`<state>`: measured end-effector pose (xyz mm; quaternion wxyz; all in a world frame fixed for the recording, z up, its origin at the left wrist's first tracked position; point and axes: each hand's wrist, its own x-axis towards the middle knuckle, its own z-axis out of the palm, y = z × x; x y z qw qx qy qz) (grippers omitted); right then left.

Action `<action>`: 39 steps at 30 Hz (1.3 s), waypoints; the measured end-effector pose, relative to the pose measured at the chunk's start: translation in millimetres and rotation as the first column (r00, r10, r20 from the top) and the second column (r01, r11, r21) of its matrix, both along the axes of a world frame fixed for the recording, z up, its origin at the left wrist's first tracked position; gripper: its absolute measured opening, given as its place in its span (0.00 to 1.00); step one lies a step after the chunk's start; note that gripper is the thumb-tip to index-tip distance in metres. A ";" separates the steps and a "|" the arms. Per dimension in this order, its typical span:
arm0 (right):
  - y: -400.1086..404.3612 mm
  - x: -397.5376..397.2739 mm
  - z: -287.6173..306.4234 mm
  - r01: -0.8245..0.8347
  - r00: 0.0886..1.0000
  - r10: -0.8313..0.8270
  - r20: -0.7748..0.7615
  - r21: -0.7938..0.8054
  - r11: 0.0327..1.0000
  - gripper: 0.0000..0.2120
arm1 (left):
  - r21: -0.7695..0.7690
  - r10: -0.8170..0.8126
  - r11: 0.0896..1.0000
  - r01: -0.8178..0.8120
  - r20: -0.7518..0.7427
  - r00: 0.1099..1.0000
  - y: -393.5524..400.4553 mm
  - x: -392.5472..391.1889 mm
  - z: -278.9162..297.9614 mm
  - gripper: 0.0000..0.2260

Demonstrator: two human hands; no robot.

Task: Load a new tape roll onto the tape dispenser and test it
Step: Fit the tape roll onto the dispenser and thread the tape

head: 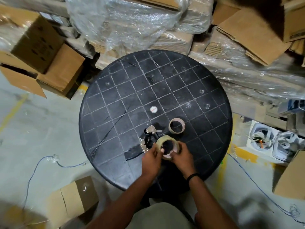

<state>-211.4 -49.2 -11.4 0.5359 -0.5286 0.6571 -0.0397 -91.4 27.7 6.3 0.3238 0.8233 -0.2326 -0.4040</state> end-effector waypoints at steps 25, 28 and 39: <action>-41.7 37.5 -28.1 -0.554 0.823 0.518 -0.232 -0.125 0.823 0.22 | 0.244 0.128 0.964 -0.107 -0.075 0.989 -6.3 14.1 -57.3 0.10; -39.1 35.2 -25.5 -0.525 0.846 0.488 -0.214 -0.171 0.834 0.19 | 0.237 0.133 0.964 -0.119 -0.048 0.990 -6.2 13.7 -58.6 0.10; -54.9 46.8 -16.2 -0.715 0.691 0.644 -0.328 -0.174 0.677 0.13 | 0.121 0.006 0.992 -0.034 0.228 0.974 -7.6 6.2 -54.0 0.13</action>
